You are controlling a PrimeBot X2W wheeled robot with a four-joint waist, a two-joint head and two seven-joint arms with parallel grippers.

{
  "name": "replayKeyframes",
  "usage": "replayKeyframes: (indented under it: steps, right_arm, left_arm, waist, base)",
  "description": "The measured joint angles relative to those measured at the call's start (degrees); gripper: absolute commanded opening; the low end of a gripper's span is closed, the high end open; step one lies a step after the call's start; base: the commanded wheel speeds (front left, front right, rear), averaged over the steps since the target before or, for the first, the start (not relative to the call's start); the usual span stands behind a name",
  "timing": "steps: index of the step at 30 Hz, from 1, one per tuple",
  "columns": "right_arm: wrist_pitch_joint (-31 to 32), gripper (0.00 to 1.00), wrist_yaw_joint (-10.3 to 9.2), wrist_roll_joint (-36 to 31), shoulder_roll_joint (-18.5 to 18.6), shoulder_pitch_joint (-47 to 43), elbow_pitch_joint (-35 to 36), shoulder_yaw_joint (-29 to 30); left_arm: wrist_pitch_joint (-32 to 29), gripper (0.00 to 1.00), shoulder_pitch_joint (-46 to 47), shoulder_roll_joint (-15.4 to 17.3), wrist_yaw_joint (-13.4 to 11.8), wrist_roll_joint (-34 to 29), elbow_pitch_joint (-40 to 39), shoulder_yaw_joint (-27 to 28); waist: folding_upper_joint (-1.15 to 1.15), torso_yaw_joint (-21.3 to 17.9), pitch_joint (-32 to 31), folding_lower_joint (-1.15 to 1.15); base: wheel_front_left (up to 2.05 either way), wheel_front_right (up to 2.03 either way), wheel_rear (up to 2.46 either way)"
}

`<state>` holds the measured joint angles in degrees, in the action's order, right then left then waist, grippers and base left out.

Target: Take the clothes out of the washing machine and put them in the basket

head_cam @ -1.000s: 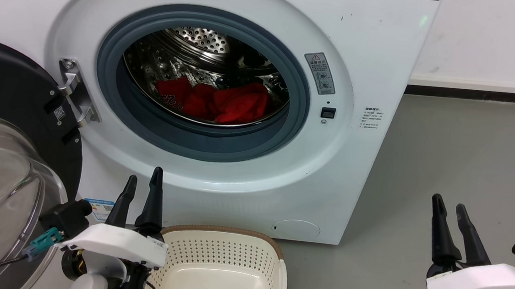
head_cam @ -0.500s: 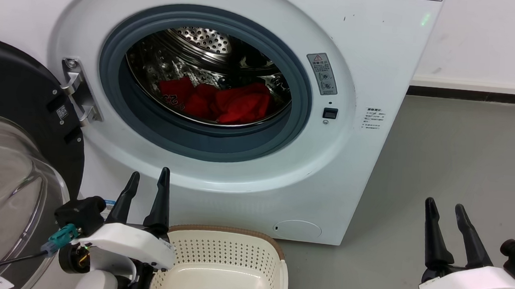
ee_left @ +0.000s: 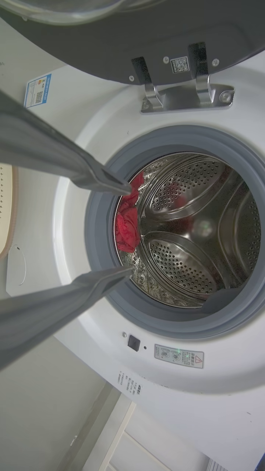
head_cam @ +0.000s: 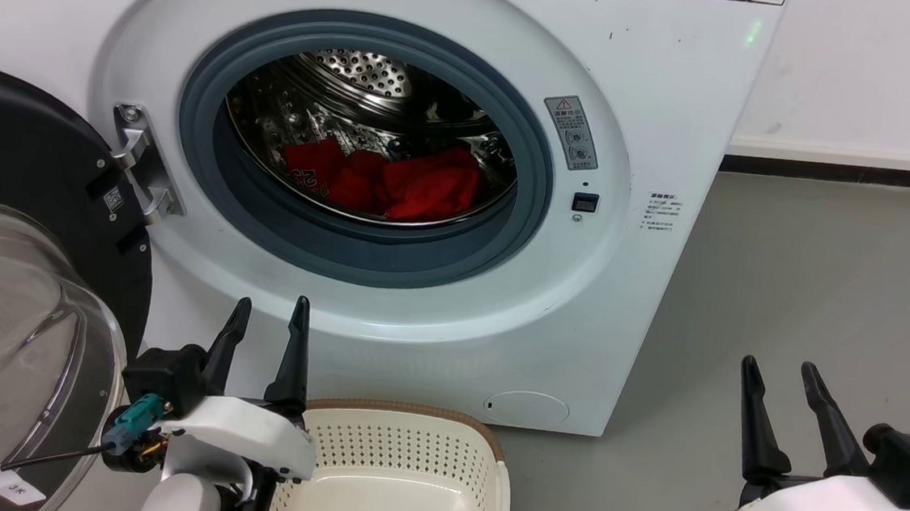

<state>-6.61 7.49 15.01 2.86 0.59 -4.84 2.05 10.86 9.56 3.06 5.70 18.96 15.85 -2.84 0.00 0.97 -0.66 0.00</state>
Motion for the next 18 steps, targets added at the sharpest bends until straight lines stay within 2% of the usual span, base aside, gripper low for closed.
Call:
replayKeyframes:
  steps: [18]
  right_arm:
    - [-0.93,1.0,0.01,-9.32,0.01,-0.66,0.71,-0.08]
  left_arm:
    - [2.2,1.0,0.45,0.18,-0.41,-8.69,1.7,-0.6]
  waist:
    - [0.0,0.05,-0.12,0.0]
  base:
    - [0.0,0.0,0.0]
